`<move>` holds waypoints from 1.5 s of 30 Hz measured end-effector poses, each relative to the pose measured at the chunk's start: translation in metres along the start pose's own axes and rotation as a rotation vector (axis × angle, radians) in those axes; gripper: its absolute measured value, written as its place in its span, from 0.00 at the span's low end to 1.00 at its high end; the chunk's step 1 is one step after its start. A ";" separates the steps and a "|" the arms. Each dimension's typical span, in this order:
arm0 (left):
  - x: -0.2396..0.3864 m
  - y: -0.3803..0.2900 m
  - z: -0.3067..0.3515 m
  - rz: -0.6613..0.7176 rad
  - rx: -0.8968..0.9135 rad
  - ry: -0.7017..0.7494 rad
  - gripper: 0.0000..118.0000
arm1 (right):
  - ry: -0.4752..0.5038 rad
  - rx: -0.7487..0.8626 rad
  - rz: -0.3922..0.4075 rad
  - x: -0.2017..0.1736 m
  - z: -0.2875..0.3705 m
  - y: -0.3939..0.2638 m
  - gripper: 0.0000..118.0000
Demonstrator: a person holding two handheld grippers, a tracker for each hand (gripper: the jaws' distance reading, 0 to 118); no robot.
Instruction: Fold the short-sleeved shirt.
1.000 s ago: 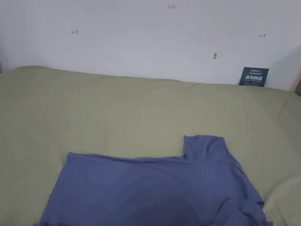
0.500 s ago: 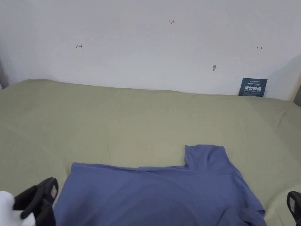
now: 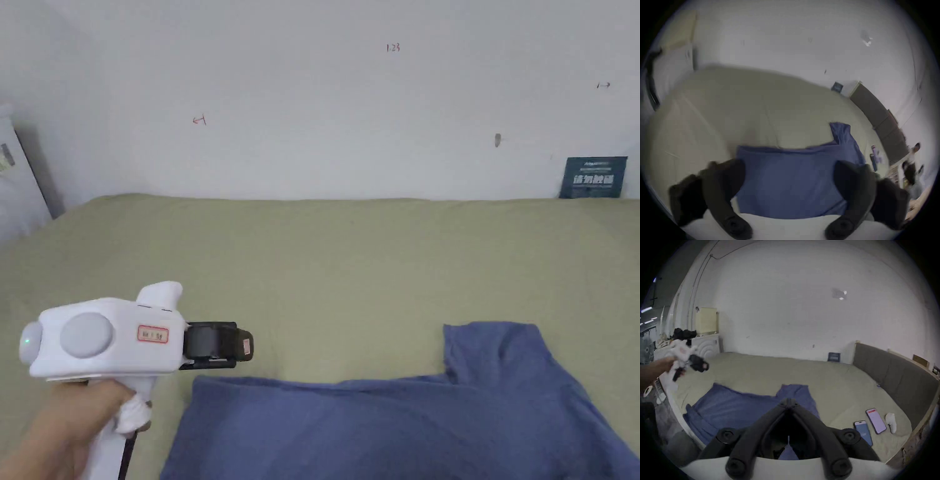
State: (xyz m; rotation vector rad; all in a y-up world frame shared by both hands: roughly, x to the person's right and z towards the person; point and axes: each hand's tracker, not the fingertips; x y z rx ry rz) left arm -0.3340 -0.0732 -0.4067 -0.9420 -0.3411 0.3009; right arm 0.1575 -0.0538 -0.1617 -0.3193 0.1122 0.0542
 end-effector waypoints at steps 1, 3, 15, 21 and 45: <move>-0.010 0.007 -0.017 0.026 0.009 0.012 0.98 | 0.024 -0.025 0.011 0.000 -0.005 -0.001 0.00; -0.011 0.016 -0.040 0.028 0.016 0.166 0.98 | 0.007 -0.030 0.025 -0.001 -0.010 -0.008 0.00; -0.043 -0.004 -0.154 -0.182 -0.397 0.450 0.70 | 0.047 -0.205 -0.008 0.031 -0.084 -0.025 0.00; -0.031 -0.004 -0.127 -0.081 -0.315 0.299 0.05 | 0.090 -0.396 -0.079 0.090 -0.200 -0.001 0.02; -0.024 -0.008 -0.082 -0.102 -0.157 0.225 0.05 | 0.171 -0.702 0.006 0.089 -0.326 0.047 0.00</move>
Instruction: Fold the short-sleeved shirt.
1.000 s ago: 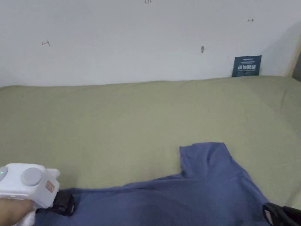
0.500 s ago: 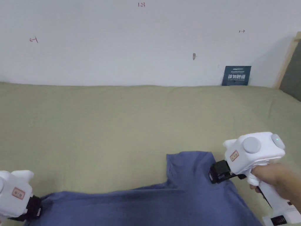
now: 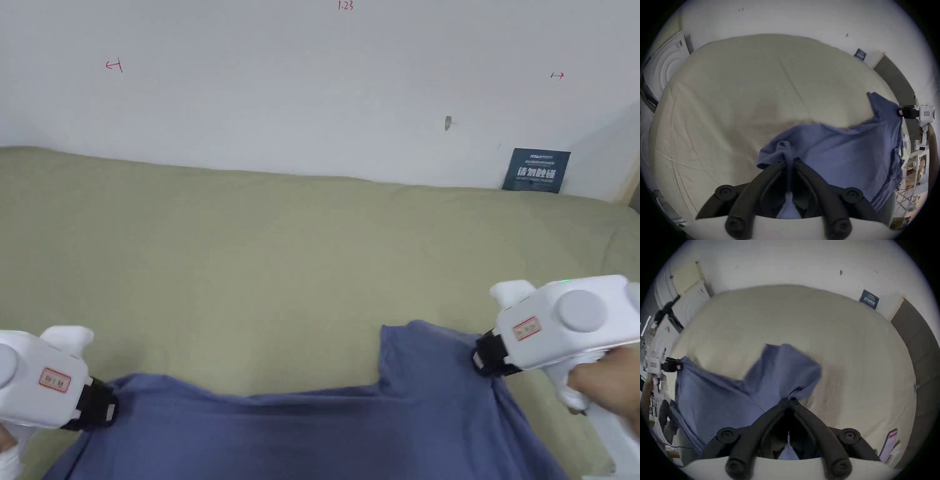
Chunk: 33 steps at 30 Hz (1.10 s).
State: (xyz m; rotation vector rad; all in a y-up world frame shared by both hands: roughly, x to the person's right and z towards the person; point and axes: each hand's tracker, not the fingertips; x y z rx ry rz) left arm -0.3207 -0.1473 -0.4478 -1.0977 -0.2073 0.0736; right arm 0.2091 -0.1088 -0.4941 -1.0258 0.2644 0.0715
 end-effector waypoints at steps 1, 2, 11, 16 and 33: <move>0.000 -0.004 0.014 -0.009 0.029 -0.020 0.05 | -0.018 0.038 -0.014 -0.002 0.018 -0.006 0.00; 0.001 -0.008 0.028 -0.020 0.051 -0.043 0.05 | 0.003 0.072 0.003 -0.011 0.040 -0.014 0.00; 0.000 -0.072 0.120 -0.100 0.216 -0.162 0.05 | 0.027 0.192 0.043 -0.023 0.149 -0.100 0.00; -0.008 -0.136 0.147 -0.122 0.237 -0.185 0.05 | 0.033 0.201 0.002 -0.032 0.181 -0.176 0.00; -0.031 -0.288 0.088 -0.031 0.124 -0.171 0.09 | 0.044 0.049 -0.181 -0.033 0.126 -0.346 0.00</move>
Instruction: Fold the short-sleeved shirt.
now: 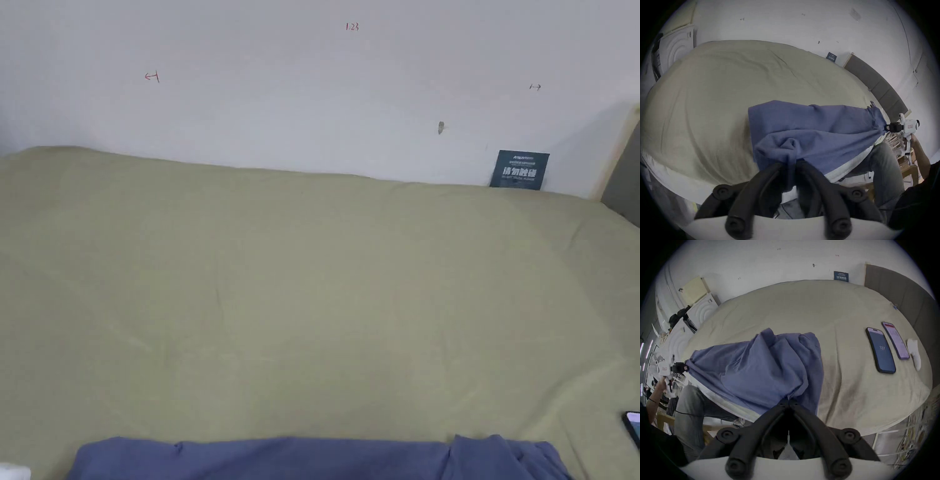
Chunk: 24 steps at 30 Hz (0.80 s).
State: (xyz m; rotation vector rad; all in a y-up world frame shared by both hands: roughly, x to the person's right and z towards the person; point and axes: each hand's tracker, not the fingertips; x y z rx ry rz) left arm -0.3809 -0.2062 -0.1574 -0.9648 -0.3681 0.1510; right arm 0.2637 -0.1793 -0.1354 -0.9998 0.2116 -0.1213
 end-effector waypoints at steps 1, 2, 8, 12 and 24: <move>0.000 -0.002 0.001 0.020 0.033 -0.011 0.16 | -0.005 0.001 -0.004 0.010 -0.005 -0.002 0.00; 0.001 -0.003 0.005 0.046 0.069 -0.051 0.25 | -0.013 0.017 0.004 0.012 -0.007 -0.003 0.00; 0.005 0.001 0.052 0.152 0.146 0.012 0.82 | -0.066 0.174 0.019 0.002 0.035 0.001 0.73; 0.033 0.017 0.099 0.090 0.355 0.135 0.81 | -0.096 0.393 0.032 -0.031 0.086 0.015 0.73; 0.175 0.039 0.090 -0.104 0.810 0.378 0.00 | -0.320 0.785 0.193 -0.156 0.100 0.017 0.00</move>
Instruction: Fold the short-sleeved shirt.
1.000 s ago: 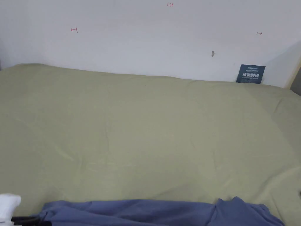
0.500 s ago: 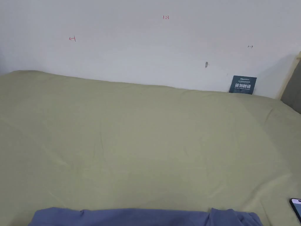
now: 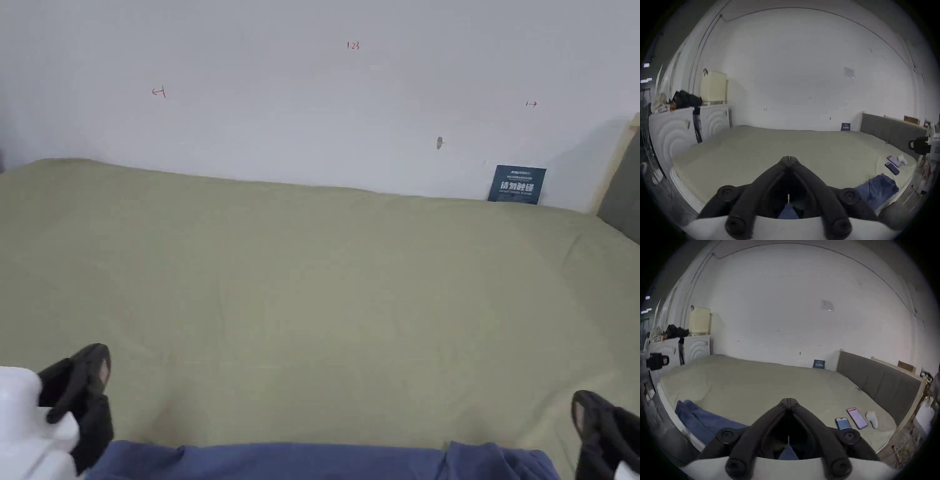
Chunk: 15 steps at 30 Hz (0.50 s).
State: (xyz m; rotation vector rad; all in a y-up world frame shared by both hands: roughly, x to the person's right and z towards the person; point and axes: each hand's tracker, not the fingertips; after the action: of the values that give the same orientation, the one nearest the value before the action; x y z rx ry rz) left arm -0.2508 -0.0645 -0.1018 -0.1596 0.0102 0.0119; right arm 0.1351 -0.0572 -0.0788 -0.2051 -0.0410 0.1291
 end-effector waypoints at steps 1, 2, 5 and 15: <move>0.007 -0.002 0.001 -0.014 -0.011 -0.006 0.00 | 0.001 -0.023 0.009 -0.004 -0.004 -0.003 0.00; 0.011 -0.004 0.001 -0.025 -0.012 -0.037 0.00 | 0.006 -0.036 0.018 -0.008 -0.006 -0.004 0.00; 0.019 -0.007 -0.006 -0.078 -0.076 -0.098 0.00 | 0.029 -0.049 0.019 -0.011 -0.009 -0.006 0.00; -0.075 -0.001 -0.057 0.125 -0.424 -0.323 0.23 | 0.074 -0.052 -0.026 0.004 -0.012 0.001 0.00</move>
State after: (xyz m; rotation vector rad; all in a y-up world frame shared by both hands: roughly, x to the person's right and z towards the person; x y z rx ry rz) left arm -0.3264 -0.0757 -0.1568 -0.5797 -0.3061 0.1650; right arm 0.1391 -0.0583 -0.0908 -0.2614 0.0264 0.0950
